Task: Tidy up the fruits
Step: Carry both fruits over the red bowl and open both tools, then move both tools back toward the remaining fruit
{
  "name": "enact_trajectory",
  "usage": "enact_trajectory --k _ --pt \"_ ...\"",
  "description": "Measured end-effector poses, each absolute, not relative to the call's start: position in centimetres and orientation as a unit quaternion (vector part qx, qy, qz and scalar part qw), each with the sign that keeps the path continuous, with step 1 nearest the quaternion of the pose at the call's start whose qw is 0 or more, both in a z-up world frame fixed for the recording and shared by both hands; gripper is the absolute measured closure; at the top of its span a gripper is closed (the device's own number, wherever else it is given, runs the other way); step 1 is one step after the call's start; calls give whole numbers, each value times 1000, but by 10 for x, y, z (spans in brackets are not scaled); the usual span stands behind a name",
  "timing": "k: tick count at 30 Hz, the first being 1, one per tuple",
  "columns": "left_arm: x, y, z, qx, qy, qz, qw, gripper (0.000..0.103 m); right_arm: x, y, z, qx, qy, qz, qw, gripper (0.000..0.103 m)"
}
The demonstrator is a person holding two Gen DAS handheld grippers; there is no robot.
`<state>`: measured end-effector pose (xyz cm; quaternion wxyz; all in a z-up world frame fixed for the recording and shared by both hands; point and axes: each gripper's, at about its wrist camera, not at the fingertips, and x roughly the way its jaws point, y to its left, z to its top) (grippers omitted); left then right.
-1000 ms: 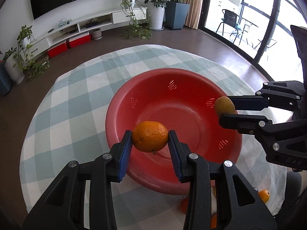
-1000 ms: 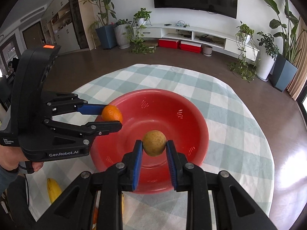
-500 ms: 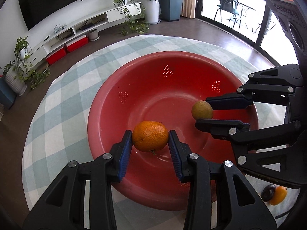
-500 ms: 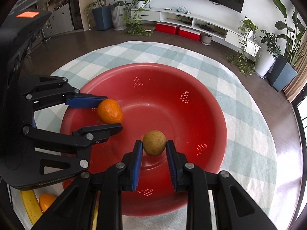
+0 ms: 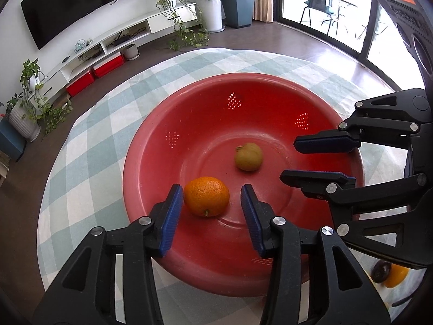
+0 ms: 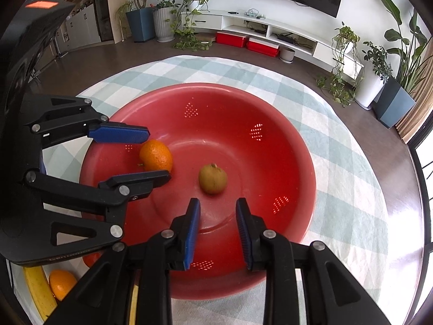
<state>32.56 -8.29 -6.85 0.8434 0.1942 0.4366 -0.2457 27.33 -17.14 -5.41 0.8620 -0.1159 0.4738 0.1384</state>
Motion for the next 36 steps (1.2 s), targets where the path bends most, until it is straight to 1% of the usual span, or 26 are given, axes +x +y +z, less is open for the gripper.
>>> enact_trajectory --k 2,5,6,7,8,9,10,11,12,13,15,16,17,21,24,27,29,31,33,36 --pt "325 -84 -67 197 434 -245 844 60 270 -171 -51 -118 470 137 864 71" --pt "320 -81 -57 198 421 -239 852 60 260 -173 -40 -120 456 132 872 63" --pt "317 -78 -50 196 413 -236 857 58 255 -174 -35 -119 449 131 876 56" --pt "313 -75 -43 193 403 -233 864 51 249 -176 -30 -116 442 129 880 46" --pt "308 -70 -36 187 393 -231 870 47 243 -179 -24 -113 433 127 885 43" --pt "302 -65 -27 178 382 -231 877 45 236 -181 -17 -108 424 125 891 39" --pt "295 -59 -19 166 373 -234 882 40 228 -184 -10 -102 415 124 896 37" --pt "287 -53 -11 156 363 -238 887 31 219 -188 -3 -93 406 125 901 35" --pt "277 -46 -4 148 354 -238 892 25 210 -192 4 -82 395 126 906 32" --pt "266 -40 2 141 345 -238 897 18 199 -196 12 -68 382 126 913 27" --pt "243 -28 10 127 329 -246 903 9 175 -206 23 -37 355 129 925 19" --pt "230 -22 11 125 323 -246 905 3 162 -210 27 -22 345 133 929 17" --pt "216 -17 12 122 319 -245 907 0 150 -213 30 -8 336 135 932 17" --pt "159 2 3 101 307 -233 917 0 105 -221 30 30 318 129 939 16" --pt "120 12 -12 81 337 -217 913 0 72 -221 21 56 320 122 938 16" --pt "85 25 -28 28 367 -206 907 0 44 -212 2 42 335 114 934 17" --pt "62 29 -40 5 371 -208 905 0 28 -207 -13 39 353 109 929 22" --pt "41 26 -50 3 370 -219 903 0 22 -204 -29 49 385 116 914 36" --pt "22 17 -58 26 369 -227 901 0 19 -201 -43 50 410 117 903 44" --pt "7 0 -69 64 371 -246 893 1 17 -195 -53 57 428 121 894 45"
